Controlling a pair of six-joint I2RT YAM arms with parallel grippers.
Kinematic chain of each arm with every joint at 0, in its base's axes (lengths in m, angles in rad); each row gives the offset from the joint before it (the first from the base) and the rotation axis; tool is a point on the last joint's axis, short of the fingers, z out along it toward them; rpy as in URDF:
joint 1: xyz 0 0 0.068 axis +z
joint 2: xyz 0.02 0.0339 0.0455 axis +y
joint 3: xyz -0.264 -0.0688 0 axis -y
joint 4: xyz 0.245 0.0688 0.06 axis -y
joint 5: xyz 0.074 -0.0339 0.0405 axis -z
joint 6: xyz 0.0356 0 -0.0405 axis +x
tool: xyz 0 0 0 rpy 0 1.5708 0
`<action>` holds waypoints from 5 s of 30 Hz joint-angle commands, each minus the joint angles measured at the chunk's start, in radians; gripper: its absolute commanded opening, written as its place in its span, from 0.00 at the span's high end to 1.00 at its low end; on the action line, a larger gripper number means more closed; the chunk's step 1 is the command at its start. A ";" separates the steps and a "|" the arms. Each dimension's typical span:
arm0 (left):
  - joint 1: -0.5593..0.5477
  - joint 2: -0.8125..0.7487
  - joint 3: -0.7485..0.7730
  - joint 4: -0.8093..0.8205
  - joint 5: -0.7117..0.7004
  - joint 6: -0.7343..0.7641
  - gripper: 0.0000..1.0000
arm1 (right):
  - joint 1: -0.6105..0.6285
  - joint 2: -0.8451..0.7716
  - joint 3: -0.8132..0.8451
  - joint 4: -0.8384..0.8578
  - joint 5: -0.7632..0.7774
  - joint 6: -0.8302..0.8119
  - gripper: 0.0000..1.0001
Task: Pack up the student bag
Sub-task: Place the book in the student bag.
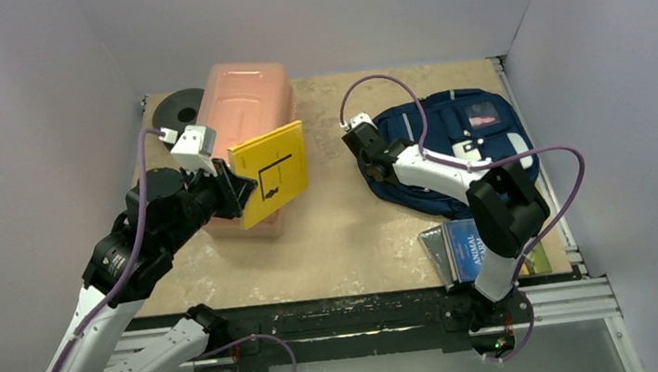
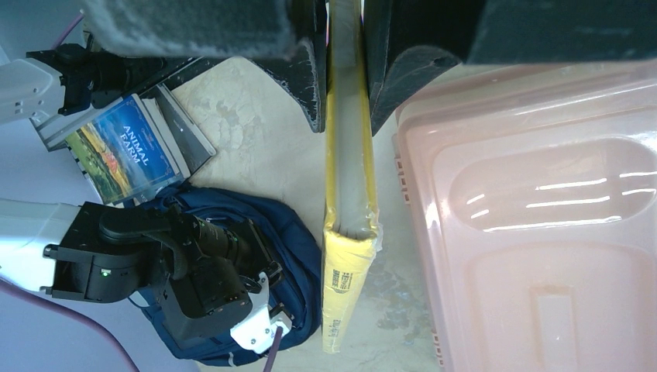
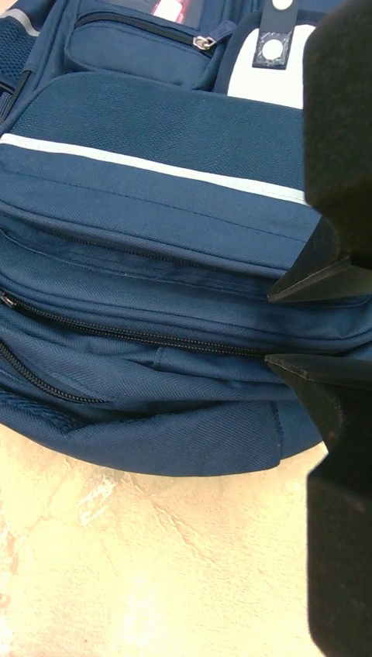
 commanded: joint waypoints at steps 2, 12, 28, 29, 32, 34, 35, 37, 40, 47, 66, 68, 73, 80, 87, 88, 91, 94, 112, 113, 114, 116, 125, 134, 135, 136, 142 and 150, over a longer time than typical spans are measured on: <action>0.000 -0.022 0.008 0.131 0.021 -0.033 1.00 | -0.023 0.011 0.017 0.061 -0.033 -0.014 0.63; -0.001 0.006 0.003 0.135 0.029 -0.043 1.00 | -0.046 -0.012 0.046 -0.001 -0.062 -0.012 1.00; -0.004 0.379 -0.018 0.522 0.402 -0.465 1.00 | -0.309 -0.336 0.029 0.001 -0.741 -0.009 1.00; -0.008 0.405 -0.037 0.554 0.402 -0.505 1.00 | -0.323 -0.338 0.043 0.004 -0.751 0.024 1.00; -0.011 0.474 -0.136 0.733 0.407 -0.652 1.00 | -0.342 -0.329 0.102 -0.011 -0.811 0.091 1.00; -0.019 0.525 -0.149 0.792 0.397 -0.748 1.00 | -0.343 -0.306 0.160 -0.054 -0.804 0.110 1.00; -0.021 0.546 -0.137 0.753 0.384 -0.773 1.00 | -0.347 -0.300 0.186 -0.089 -0.784 0.115 1.00; -0.030 0.559 -0.143 0.722 0.339 -0.828 1.00 | -0.366 -0.304 0.215 -0.093 -0.772 0.137 1.00; -0.032 0.559 -0.184 0.737 0.287 -0.899 1.00 | -0.392 -0.301 0.234 -0.091 -0.796 0.173 1.00; -0.098 0.756 -0.106 0.974 0.247 -1.026 1.00 | -0.403 -0.298 0.218 -0.070 -0.952 0.187 1.00; -0.223 1.221 0.232 0.998 0.104 -0.919 0.39 | -0.446 -0.349 0.217 -0.108 -0.983 0.180 1.00; -0.205 1.123 0.190 0.878 0.144 -0.818 0.31 | -0.456 -0.348 0.204 -0.099 -0.989 0.177 1.00; -0.140 0.999 0.270 0.417 0.355 -0.605 0.12 | -0.459 -0.364 0.142 -0.081 -0.936 0.161 1.00; -0.065 0.682 0.019 0.355 0.252 -0.276 0.12 | -0.459 -0.392 0.062 -0.044 -0.974 0.133 1.00; -0.016 0.860 0.109 0.389 0.323 -0.235 0.18 | -0.458 -0.394 0.068 -0.068 -1.030 0.117 1.00; -0.017 0.887 0.121 0.390 0.318 -0.252 0.20 | -0.458 -0.399 0.085 -0.072 -1.019 0.121 1.00; -0.029 0.890 0.071 0.454 0.283 -0.316 0.21 | -0.458 -0.385 0.174 -0.120 -1.002 0.138 1.00; -0.069 0.891 0.036 0.503 0.256 -0.345 0.17 | -0.459 -0.366 0.258 -0.149 -0.995 0.137 1.00; -0.069 0.845 0.280 0.680 0.535 -0.421 1.00 | -0.458 -0.169 0.635 -0.330 -0.785 0.125 1.00; -0.073 0.830 0.267 0.682 0.539 -0.442 1.00 | -0.458 -0.168 0.641 -0.327 -0.779 0.125 1.00; -0.073 0.825 0.239 0.706 0.565 -0.477 1.00 | -0.459 -0.172 0.621 -0.315 -0.777 0.129 1.00; -0.073 0.832 0.167 0.755 0.636 -0.526 1.00 | -0.458 -0.178 0.539 -0.287 -0.767 0.133 1.00; -0.080 0.798 -0.058 0.774 0.601 -0.451 1.00 | -0.456 -0.233 0.138 -0.121 -0.929 0.120 1.00; -0.080 0.819 -0.184 0.797 0.534 -0.404 1.00 | -0.302 -0.216 0.236 -0.104 -0.848 0.093 0.32; -0.080 0.823 -0.185 0.779 0.522 -0.393 1.00 | -0.290 -0.198 0.241 -0.057 -0.831 0.117 0.33; -0.080 0.822 -0.190 0.775 0.508 -0.384 1.00 | -0.290 -0.185 0.226 0.011 -0.816 0.160 0.33; -0.082 0.760 -0.225 0.670 0.467 -0.350 0.70 | -0.290 -0.066 0.246 0.154 -0.897 0.297 0.44; -0.078 0.403 -0.212 0.327 0.341 -0.165 0.50 | -0.255 0.059 0.291 0.199 -0.868 0.318 0.52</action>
